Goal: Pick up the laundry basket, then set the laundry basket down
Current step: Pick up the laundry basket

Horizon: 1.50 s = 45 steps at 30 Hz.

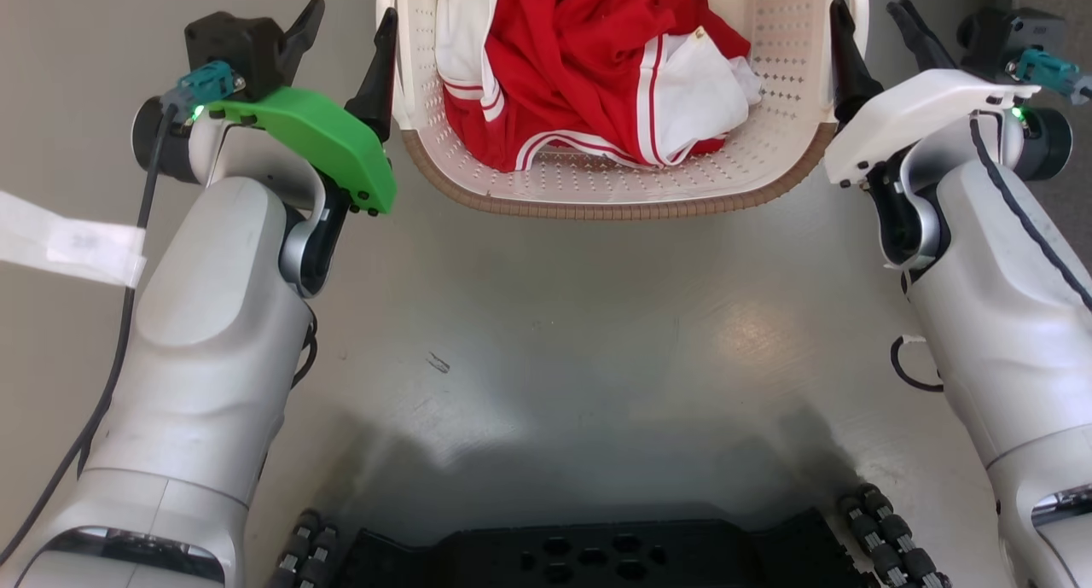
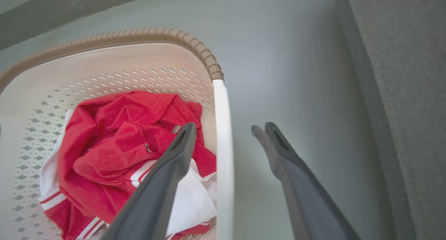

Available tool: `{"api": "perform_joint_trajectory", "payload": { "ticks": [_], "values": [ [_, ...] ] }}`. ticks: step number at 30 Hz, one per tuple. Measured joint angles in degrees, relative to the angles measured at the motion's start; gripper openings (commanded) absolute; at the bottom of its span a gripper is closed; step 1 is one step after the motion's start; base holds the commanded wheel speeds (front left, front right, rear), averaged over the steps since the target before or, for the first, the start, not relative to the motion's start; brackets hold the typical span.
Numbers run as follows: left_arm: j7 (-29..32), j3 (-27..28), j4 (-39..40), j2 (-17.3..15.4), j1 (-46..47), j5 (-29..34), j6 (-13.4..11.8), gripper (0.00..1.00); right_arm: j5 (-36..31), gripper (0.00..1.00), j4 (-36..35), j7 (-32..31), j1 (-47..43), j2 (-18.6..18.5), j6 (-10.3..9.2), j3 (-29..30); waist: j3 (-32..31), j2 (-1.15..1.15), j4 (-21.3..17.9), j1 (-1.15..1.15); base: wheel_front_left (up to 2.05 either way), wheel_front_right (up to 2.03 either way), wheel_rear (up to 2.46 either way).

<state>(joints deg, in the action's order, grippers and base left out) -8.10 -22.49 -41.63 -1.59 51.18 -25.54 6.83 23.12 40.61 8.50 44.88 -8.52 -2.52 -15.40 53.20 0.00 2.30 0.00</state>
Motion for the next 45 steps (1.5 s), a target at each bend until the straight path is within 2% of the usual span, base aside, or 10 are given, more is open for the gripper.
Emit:
{"api": "perform_joint_trajectory", "payload": {
  "ticks": [15,35,36,39,40,41,42,43,44,45],
  "values": [
    [3.45,-3.08,-6.35,0.31,4.45,-2.05,0.26,1.0,-0.98,1.0,6.55,0.01,5.28,1.42,2.01,-2.63,2.73,0.0,-0.65,0.0,0.0,0.0,0.0],
    [9.11,-7.73,-11.37,0.42,8.66,-8.02,0.31,1.0,-1.4,1.0,14.45,0.1,9.89,3.25,3.02,-4.45,4.4,0.0,-2.31,0.0,0.0,0.0,0.0],
    [9.11,-7.76,-11.62,0.42,8.79,-8.16,0.31,1.0,-1.4,0.98,14.69,0.11,10.06,3.27,3.04,-4.49,4.47,0.0,-2.39,0.0,0.0,0.0,0.0],
    [9.11,-7.82,-12.23,0.42,9.0,-8.56,0.31,1.0,-1.4,0.5,15.57,0.44,10.22,3.39,3.19,-4.69,4.6,0.0,-2.58,-0.01,0.0,0.0,0.0],
    [9.11,-7.83,-12.63,0.42,9.17,-8.66,0.31,0.88,-1.4,0.42,15.81,0.62,10.27,3.47,3.19,-4.75,4.62,0.0,-2.63,0.0,0.0,0.0,0.0],
    [9.11,-7.86,-13.05,0.43,9.41,-8.66,0.31,0.49,-1.4,0.31,16.06,0.63,10.37,3.52,3.21,-4.81,4.64,0.0,-2.68,0.0,0.0,0.0,0.0],
    [9.11,-7.91,-13.28,0.42,9.64,-8.76,0.31,0.3,-1.4,0.21,16.34,0.63,10.51,3.56,3.42,-4.88,4.64,0.0,-2.73,0.0,0.0,0.0,0.0],
    [9.11,-8.04,-13.38,0.41,9.85,-9.09,0.31,0.0,-1.4,0.1,16.66,0.64,10.73,3.6,3.53,-4.94,4.64,0.0,-2.77,0.0,0.0,0.0,0.0],
    [9.1,-8.21,-13.43,0.42,10.05,-9.28,0.31,0.0,-1.38,0.0,16.92,0.67,11.03,3.8,3.7,-5.02,4.63,0.0,-2.81,0.0,0.0,0.0,0.0],
    [9.1,-8.42,-13.47,0.44,10.18,-9.5,0.3,0.0,-1.37,0.0,17.12,0.8,11.22,3.97,3.7,-5.02,4.61,0.0,-2.84,-0.01,0.0,0.0,0.0]
  ]
}}
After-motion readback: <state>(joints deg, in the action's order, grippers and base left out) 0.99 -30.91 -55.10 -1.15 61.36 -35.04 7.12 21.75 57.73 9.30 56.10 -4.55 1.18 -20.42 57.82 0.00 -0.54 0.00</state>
